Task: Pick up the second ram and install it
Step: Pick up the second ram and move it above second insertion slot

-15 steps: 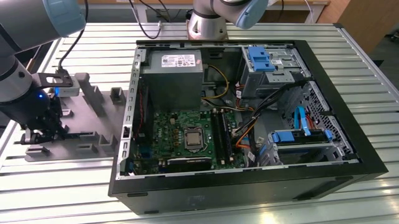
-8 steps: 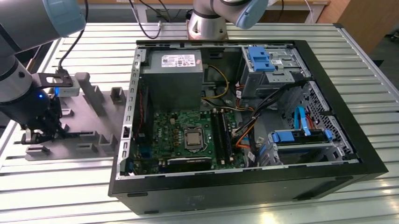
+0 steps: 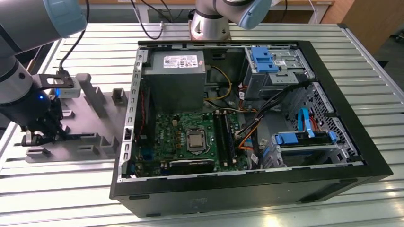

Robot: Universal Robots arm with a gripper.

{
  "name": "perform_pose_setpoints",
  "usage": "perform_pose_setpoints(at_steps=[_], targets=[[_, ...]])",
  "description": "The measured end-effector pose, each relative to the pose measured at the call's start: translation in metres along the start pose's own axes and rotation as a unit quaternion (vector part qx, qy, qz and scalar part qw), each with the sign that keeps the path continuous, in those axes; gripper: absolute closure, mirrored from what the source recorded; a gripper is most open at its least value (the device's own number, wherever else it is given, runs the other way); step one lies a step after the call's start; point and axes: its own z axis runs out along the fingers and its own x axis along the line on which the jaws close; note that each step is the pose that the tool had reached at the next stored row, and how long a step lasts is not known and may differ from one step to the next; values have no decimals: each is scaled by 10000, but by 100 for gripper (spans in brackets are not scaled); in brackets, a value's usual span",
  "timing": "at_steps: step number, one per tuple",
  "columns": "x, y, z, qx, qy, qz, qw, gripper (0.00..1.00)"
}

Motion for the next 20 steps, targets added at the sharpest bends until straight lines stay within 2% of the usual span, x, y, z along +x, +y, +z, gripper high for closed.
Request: perform_pose_setpoints(at_steps=[4, 12, 20], targets=[[0, 0, -21, 0, 0, -1, 10000, 86], [-3, 2, -192, 0, 0, -1, 10000, 86], [-3, 2, -198, 0, 0, -1, 10000, 86]])
